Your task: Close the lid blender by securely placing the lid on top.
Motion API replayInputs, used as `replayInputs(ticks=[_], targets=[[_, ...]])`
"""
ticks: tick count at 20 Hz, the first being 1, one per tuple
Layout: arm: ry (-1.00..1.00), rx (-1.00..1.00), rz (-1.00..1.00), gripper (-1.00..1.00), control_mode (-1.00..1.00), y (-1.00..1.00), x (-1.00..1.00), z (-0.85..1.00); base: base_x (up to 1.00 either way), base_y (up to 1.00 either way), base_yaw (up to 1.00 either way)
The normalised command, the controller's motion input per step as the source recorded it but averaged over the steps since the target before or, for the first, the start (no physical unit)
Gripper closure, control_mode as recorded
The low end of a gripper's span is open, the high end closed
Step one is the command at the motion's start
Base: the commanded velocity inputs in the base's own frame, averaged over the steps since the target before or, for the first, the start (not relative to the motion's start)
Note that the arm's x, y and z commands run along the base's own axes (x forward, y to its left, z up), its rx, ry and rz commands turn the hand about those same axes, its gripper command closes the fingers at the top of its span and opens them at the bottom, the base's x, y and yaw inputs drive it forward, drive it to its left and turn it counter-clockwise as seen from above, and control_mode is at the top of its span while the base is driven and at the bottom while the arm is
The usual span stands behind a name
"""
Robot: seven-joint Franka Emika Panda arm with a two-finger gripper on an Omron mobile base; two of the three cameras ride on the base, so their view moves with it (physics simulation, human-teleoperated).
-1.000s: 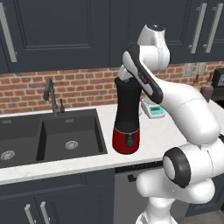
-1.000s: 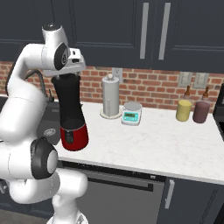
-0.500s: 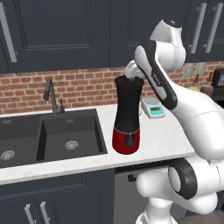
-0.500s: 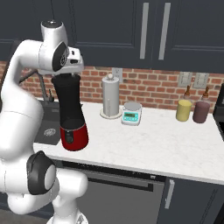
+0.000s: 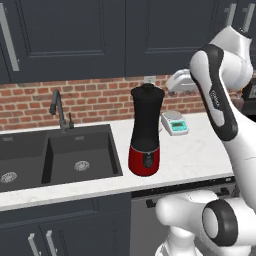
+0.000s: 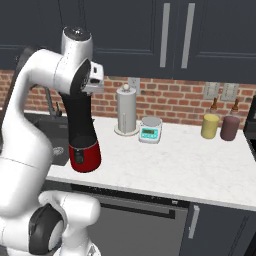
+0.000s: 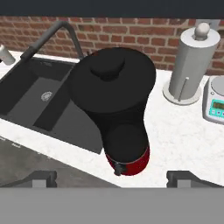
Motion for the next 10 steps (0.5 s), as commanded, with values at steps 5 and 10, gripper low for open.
replayInputs(ticks=[5,10], targets=[[-0.02,0.08,0.00,-1.00,-1.00,-0.63,-0.61,0.00,0.00,0.00,0.00],[-0.01,0.02,0.00,-1.00,-1.00,-0.47,-0.45,-0.06,0.00,0.00,0.00]])
